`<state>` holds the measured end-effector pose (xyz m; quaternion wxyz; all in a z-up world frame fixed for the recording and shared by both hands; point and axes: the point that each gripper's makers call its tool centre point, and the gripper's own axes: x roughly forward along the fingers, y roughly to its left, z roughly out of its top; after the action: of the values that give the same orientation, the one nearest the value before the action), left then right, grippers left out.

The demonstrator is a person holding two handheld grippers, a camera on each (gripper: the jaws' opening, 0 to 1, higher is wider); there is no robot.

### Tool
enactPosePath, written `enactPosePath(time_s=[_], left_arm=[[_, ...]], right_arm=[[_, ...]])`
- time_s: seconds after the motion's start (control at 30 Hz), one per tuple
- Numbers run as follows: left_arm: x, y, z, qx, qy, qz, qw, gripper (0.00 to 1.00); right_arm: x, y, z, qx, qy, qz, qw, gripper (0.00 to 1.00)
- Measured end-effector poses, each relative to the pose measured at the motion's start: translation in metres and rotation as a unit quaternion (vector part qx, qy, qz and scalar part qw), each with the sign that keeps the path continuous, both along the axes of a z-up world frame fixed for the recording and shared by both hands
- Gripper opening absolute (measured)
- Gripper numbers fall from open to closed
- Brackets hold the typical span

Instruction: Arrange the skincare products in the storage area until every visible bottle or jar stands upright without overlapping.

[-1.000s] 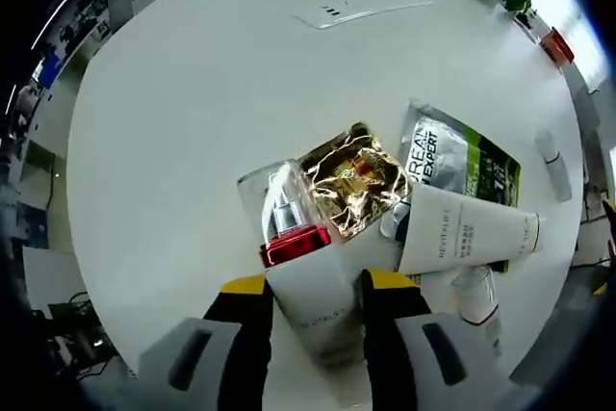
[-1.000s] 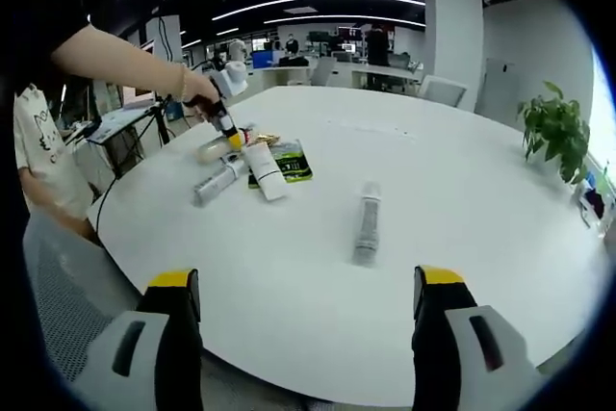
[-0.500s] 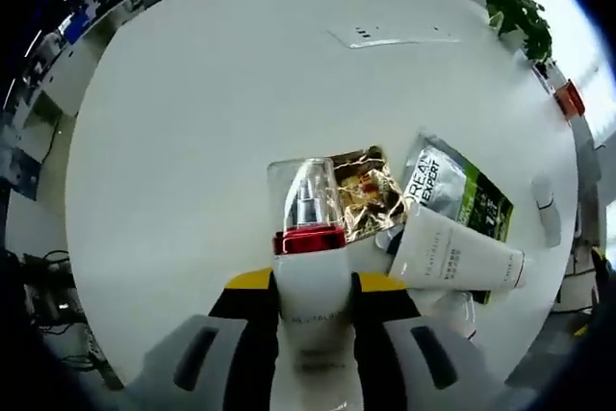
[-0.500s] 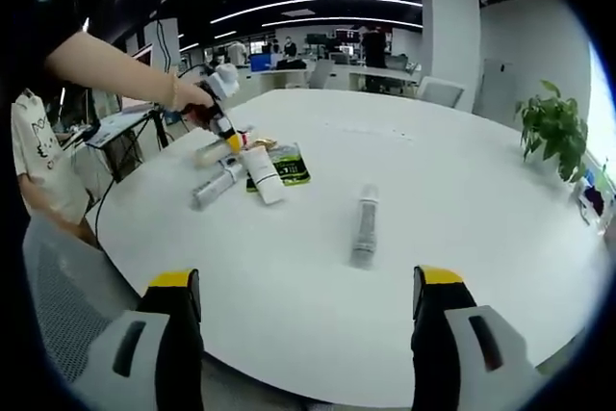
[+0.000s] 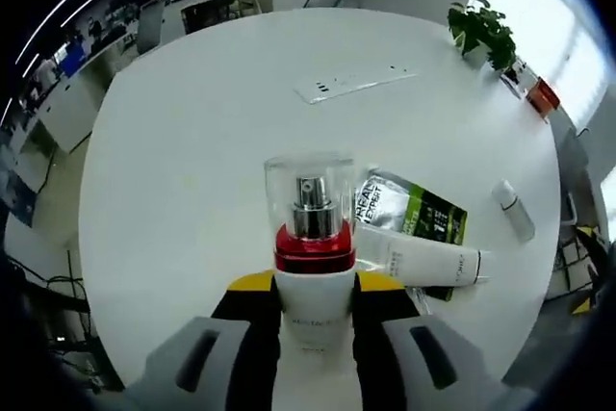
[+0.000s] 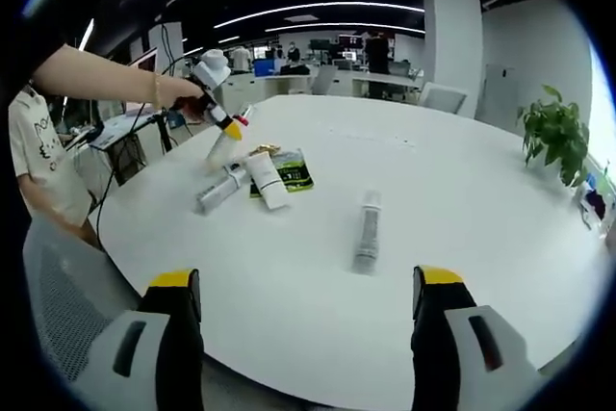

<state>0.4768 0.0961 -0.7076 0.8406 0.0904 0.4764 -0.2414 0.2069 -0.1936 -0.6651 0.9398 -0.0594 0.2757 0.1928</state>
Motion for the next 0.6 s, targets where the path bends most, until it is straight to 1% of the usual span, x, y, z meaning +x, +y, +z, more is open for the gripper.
enactPosePath(time_s=[0.03,0.1,0.13,0.17,0.2,0.23,0.27,0.33,0.43,0.5,0.57,0.6], left_arm=[[-0.001,-0.001,0.002,-0.003,-0.003,-0.001,1.0000,0.25],[-0.012,-0.004,0.011,-0.010,-0.007,-0.003,0.9999,0.25],[-0.025,-0.010,0.019,-0.013,-0.010,-0.003,0.9999,0.25],[-0.032,-0.013,0.024,-0.018,-0.014,-0.003,0.9997,0.25],[-0.027,-0.012,0.025,-0.021,-0.018,-0.005,0.9996,0.25],[-0.030,-0.014,0.030,-0.024,-0.023,-0.009,0.9994,0.25],[-0.027,-0.013,0.031,-0.027,-0.027,-0.012,0.9992,0.25],[-0.032,-0.018,0.040,-0.032,-0.035,-0.021,0.9987,0.25],[-0.048,-0.029,0.061,-0.050,-0.052,-0.031,0.9969,0.25],[-0.054,-0.036,0.073,-0.064,-0.063,-0.037,0.9953,0.25],[-0.071,-0.043,0.087,-0.072,-0.072,-0.043,0.9938,0.25],[-0.070,-0.043,0.090,-0.075,-0.076,-0.045,0.9933,0.25]], right_arm=[[0.000,0.000,0.000,0.000,-0.001,0.001,1.0000,0.91],[0.000,0.001,0.001,0.000,-0.003,0.003,1.0000,0.91],[0.000,0.001,0.002,0.000,-0.004,0.004,1.0000,0.91],[0.000,0.002,0.002,0.000,-0.005,0.006,1.0000,0.91],[0.000,0.002,0.002,0.001,-0.006,0.007,1.0000,0.91],[0.000,0.002,0.003,0.002,-0.007,0.007,0.9999,0.91],[0.000,0.003,0.003,0.004,-0.007,0.008,0.9999,0.91],[0.000,0.002,0.004,0.011,-0.009,0.006,0.9999,0.91],[0.001,0.000,0.009,0.028,-0.015,-0.002,0.9995,0.91],[0.003,-0.002,0.009,0.039,-0.015,-0.008,0.9991,0.91],[0.003,-0.002,0.010,0.045,-0.016,-0.009,0.9988,0.91],[0.002,-0.001,0.012,0.049,-0.018,-0.007,0.9986,0.91]])
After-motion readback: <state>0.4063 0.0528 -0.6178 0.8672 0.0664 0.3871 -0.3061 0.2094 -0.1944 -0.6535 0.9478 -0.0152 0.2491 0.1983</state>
